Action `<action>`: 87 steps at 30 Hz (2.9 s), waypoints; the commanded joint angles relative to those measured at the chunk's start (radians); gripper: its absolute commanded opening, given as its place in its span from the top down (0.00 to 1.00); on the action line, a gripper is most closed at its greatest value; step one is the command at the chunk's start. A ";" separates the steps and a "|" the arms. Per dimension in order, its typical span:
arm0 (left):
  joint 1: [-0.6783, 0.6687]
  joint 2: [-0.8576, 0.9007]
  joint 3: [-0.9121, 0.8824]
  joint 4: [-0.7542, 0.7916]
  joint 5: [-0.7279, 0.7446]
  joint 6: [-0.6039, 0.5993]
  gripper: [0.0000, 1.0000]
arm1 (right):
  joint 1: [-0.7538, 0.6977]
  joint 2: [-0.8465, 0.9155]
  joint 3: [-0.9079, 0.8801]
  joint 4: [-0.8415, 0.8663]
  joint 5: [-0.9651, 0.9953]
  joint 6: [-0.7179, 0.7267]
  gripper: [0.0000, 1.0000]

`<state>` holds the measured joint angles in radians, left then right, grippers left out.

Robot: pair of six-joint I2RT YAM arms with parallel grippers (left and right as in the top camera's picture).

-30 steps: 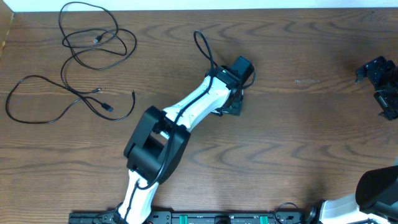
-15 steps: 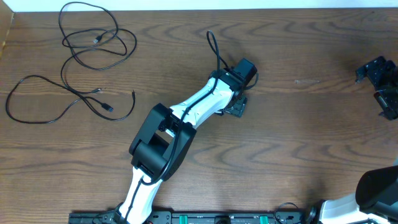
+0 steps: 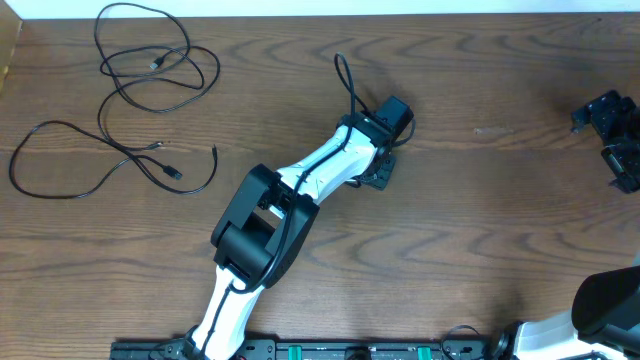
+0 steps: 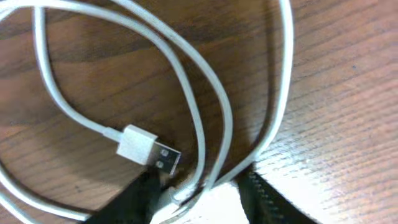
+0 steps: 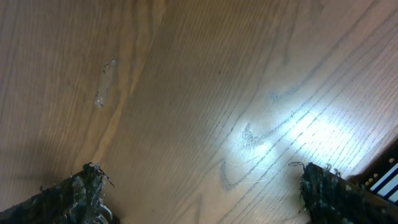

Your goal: Untangle cables

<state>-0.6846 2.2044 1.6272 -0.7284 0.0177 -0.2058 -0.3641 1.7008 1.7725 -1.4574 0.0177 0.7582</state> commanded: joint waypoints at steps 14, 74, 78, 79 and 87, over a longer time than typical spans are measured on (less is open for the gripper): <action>-0.002 0.001 -0.005 -0.051 0.001 -0.021 0.92 | 0.001 -0.001 0.000 -0.001 0.005 0.011 0.01; 0.004 -0.025 -0.005 0.105 -0.060 -0.068 0.35 | 0.001 -0.001 0.000 -0.001 0.005 0.011 0.01; 0.007 -0.025 -0.005 0.166 -0.120 -0.069 0.35 | 0.001 -0.001 0.000 -0.001 0.005 0.011 0.01; 0.010 -0.024 -0.005 0.175 -0.120 -0.075 0.35 | 0.001 -0.001 0.000 -0.001 0.005 0.011 0.01; 0.053 -0.018 -0.005 0.188 -0.112 -0.268 0.35 | 0.001 -0.001 0.000 -0.001 0.005 0.011 0.01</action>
<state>-0.6548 2.1586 1.6215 -0.5434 -0.0757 -0.3962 -0.3641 1.7008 1.7725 -1.4574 0.0177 0.7582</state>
